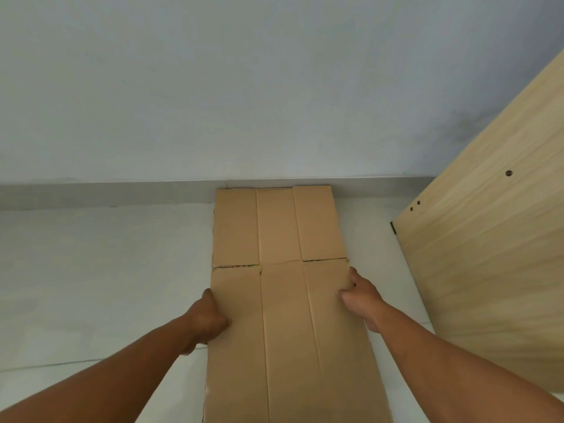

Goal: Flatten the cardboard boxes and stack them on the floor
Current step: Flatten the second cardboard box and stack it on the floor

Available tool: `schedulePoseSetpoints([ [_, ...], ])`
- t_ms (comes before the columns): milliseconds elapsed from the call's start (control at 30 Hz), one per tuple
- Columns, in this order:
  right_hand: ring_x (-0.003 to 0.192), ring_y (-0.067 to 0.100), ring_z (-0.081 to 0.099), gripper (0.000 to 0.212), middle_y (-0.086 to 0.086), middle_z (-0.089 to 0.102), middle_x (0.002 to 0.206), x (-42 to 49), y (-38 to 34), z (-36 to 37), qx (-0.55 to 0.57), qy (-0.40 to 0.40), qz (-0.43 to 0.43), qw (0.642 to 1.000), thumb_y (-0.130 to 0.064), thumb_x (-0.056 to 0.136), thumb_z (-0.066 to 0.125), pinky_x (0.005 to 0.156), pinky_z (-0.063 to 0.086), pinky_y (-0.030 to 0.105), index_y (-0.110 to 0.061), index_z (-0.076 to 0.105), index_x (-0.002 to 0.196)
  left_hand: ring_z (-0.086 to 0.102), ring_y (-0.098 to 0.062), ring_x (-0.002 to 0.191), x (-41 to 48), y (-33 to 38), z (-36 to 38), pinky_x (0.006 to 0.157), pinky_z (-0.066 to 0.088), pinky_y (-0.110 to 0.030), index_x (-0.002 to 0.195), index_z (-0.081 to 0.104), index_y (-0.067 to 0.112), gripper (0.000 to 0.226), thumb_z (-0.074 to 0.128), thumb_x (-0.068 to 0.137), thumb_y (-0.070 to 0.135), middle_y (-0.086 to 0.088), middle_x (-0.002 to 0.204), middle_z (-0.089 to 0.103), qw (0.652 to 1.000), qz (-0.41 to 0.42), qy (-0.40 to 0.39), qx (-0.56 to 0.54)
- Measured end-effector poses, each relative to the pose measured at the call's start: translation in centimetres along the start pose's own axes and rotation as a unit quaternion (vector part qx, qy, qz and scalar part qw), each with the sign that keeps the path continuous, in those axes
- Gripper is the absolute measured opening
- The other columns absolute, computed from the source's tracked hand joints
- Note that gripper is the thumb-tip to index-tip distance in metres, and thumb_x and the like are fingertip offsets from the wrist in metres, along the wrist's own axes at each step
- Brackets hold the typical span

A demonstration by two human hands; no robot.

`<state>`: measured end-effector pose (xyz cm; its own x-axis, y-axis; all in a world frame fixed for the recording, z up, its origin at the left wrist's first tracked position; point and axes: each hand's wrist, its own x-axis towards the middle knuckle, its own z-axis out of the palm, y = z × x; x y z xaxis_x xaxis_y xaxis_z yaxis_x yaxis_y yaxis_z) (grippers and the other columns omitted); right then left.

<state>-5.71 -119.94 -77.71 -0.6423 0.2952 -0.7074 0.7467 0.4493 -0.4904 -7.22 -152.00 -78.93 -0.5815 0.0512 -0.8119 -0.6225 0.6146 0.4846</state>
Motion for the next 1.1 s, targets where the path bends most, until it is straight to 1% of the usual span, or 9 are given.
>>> schedulePoseSetpoints([
  [167,0.142,0.027,0.035,0.08,0.007,0.028,0.159,0.4,0.0,0.2,-0.067,0.007,-0.007,0.998,-0.02,0.097,0.052,0.108,0.036,0.031,-0.02,0.0,0.158,0.057,-0.03,0.109,0.6,0.3,0.3,0.083,0.06,-0.042,0.148,0.019,0.01,0.077,0.064,0.087,0.017,-0.011,0.124,0.05,0.998,0.003,0.023,0.053],
  [233,0.144,0.029,0.031,0.092,0.011,0.021,0.161,0.4,-0.2,0.4,-0.144,0.029,-0.02,0.989,-0.029,0.092,0.059,0.111,0.037,0.034,-0.018,-0.005,0.157,0.056,-0.031,0.112,0.9,0.9,0.5,0.085,0.058,-0.041,0.153,0.007,0.009,0.091,0.067,0.087,0.019,-0.013,0.129,0.05,0.998,0.01,0.048,0.049],
  [300,0.15,0.029,0.015,0.103,0.011,0.005,0.164,0.4,-0.5,0.7,-0.25,0.07,-0.071,0.963,-0.039,0.086,0.065,0.117,0.03,0.04,-0.021,-0.007,0.157,0.052,-0.034,0.122,1.2,1.7,0.8,0.096,0.052,-0.042,0.155,-0.013,0.015,0.109,0.071,0.085,0.02,-0.016,0.14,0.046,0.995,0.043,0.077,0.047],
  [367,0.152,0.027,-0.002,0.104,0.007,-0.008,0.165,0.2,-1.3,1.3,-0.337,0.076,-0.174,0.922,-0.045,0.084,0.067,0.122,0.017,0.042,-0.027,-0.004,0.158,0.044,-0.036,0.134,1.4,2.5,1.2,0.106,0.045,-0.045,0.153,-0.022,0.024,0.123,0.077,0.08,0.021,-0.017,0.154,0.031,0.989,0.09,0.105,0.053],
  [433,0.152,0.025,-0.012,0.104,0.002,-0.017,0.165,0.0,-2.2,2.0,-0.385,0.032,-0.235,0.892,-0.051,0.083,0.067,0.123,0.009,0.045,-0.033,-0.003,0.158,0.03,-0.038,0.143,1.4,3.1,1.7,0.112,0.038,-0.048,0.151,-0.027,0.03,0.131,0.081,0.077,0.026,-0.018,0.162,0.007,0.979,0.122,0.121,0.107],
  [533,0.151,0.028,-0.017,0.105,-0.001,-0.024,0.163,0.1,-2.9,3.5,-0.43,-0.026,-0.228,0.873,-0.057,0.08,0.068,0.122,0.009,0.051,-0.039,-0.001,0.156,0.01,-0.042,0.147,1.5,3.2,2.4,0.113,0.035,-0.05,0.151,-0.024,0.04,0.137,0.087,0.069,0.041,-0.02,0.159,-0.016,0.963,0.149,0.121,0.191],
  [667,0.151,0.032,-0.017,0.104,0.003,-0.03,0.161,0.5,-2.6,4.7,-0.464,-0.04,-0.199,0.862,-0.057,0.082,0.067,0.12,0.01,0.057,-0.04,-0.003,0.155,-0.011,-0.042,0.149,2.3,2.3,3.0,0.115,0.033,-0.052,0.152,-0.015,0.046,0.14,0.09,0.059,0.053,-0.021,0.15,-0.04,0.951,0.158,0.093,0.248],
  [833,0.151,0.035,-0.014,0.103,0.006,-0.028,0.161,1.0,-2.6,5.0,-0.483,-0.039,-0.195,0.853,-0.055,0.083,0.067,0.119,0.014,0.059,-0.037,-0.003,0.156,-0.006,-0.038,0.151,3.2,1.8,2.9,0.113,0.038,-0.047,0.156,0.007,0.042,0.121,0.087,0.066,0.047,-0.019,0.151,-0.04,0.945,0.148,0.09,0.277],
  [1100,0.151,0.034,-0.016,0.101,0.005,-0.028,0.162,1.1,-3.0,4.8,-0.465,-0.053,-0.191,0.863,-0.052,0.083,0.068,0.12,0.012,0.057,-0.038,0.0,0.156,-0.01,-0.042,0.149,3.3,2.5,3.4,0.114,0.036,-0.05,0.154,0.006,0.048,0.109,0.081,0.075,0.045,-0.02,0.152,-0.039,0.939,0.098,0.097,0.316],
])
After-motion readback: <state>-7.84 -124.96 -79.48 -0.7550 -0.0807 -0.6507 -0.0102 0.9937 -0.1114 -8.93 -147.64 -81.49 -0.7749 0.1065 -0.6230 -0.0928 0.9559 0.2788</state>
